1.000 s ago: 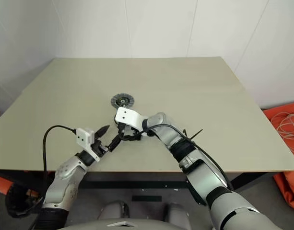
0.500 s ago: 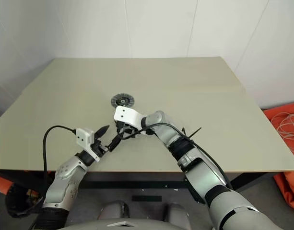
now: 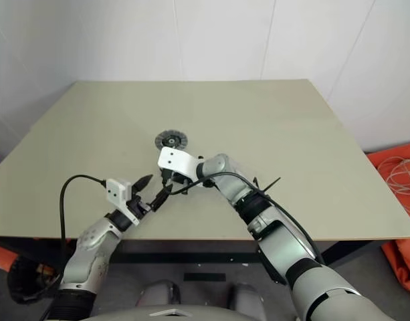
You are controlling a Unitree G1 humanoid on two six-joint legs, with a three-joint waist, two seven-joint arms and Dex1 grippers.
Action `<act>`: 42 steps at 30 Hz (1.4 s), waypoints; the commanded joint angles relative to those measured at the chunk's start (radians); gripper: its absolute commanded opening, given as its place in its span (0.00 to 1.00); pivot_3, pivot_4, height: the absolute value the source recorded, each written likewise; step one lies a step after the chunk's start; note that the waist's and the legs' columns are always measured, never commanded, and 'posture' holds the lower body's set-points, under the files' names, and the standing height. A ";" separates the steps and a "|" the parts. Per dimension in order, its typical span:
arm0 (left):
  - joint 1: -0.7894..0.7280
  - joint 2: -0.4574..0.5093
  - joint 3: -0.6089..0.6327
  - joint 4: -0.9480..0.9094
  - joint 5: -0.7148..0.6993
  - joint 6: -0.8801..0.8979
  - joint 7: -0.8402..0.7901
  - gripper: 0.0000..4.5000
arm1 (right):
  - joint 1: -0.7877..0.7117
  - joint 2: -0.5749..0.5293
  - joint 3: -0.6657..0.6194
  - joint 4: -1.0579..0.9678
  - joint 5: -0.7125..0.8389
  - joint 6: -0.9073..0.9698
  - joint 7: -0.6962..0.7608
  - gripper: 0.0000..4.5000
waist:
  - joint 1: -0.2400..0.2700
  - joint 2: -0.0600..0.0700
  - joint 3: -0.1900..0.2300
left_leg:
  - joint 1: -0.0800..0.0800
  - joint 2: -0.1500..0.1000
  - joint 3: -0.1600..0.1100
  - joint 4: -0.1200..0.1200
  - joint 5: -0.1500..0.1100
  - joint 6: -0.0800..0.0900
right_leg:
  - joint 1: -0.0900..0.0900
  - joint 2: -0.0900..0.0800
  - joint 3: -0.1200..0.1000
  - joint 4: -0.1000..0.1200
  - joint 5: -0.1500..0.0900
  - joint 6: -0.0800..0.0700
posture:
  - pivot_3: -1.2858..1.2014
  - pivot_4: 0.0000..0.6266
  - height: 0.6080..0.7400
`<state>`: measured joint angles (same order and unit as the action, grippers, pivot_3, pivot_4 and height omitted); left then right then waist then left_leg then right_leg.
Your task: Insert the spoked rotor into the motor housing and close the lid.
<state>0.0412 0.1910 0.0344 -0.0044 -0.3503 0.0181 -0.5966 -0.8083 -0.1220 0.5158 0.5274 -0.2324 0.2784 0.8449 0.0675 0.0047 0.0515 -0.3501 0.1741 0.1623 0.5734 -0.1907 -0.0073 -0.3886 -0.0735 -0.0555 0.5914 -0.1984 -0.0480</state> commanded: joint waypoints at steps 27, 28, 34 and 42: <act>-0.012 0.015 0.015 -0.070 -0.020 0.022 0.021 1.00 | -0.041 -0.004 0.014 0.041 -0.057 0.011 -0.011 0.00 | 0.001 0.000 0.000 | 0.002 0.001 0.000 0.003 0.000 0.000 | 0.003 0.000 0.000 0.002 -0.002 0.004 | 0.52 0.00 1.00; -0.012 0.017 0.017 -0.067 -0.022 0.021 0.019 1.00 | -0.038 -0.011 0.014 0.029 -0.057 0.023 -0.004 0.00 | 0.001 0.000 0.000 | 0.002 0.001 0.000 0.003 0.000 0.000 | 0.003 0.000 0.000 0.002 -0.003 0.005 | 0.52 0.00 1.00; -0.008 0.015 0.016 -0.067 -0.022 0.020 0.018 1.00 | 0.020 -0.077 0.005 -0.130 -0.039 0.196 0.069 0.00 | 0.011 0.000 0.000 | 0.001 0.000 0.000 0.003 0.000 0.000 | 0.003 0.000 0.000 0.002 -0.003 0.005 | 0.52 0.00 1.00; -0.015 0.014 0.014 -0.051 -0.022 0.019 0.010 1.00 | 0.107 -0.185 0.007 -0.388 -0.004 0.377 0.143 0.00 | 0.030 0.000 0.000 | 0.000 0.000 0.000 0.003 -0.002 0.003 | 0.004 0.000 0.000 0.000 -0.001 0.001 | 0.52 0.00 1.00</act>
<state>0.0410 0.2010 0.0403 -0.0443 -0.3601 0.0450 -0.5803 -0.7134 -0.2796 0.5336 0.1779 -0.2459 0.6126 0.9658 0.0976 0.0048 0.0515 -0.3502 0.1739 0.1621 0.5761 -0.1924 -0.0044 -0.3849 -0.0739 -0.0554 0.5910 -0.1991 -0.0468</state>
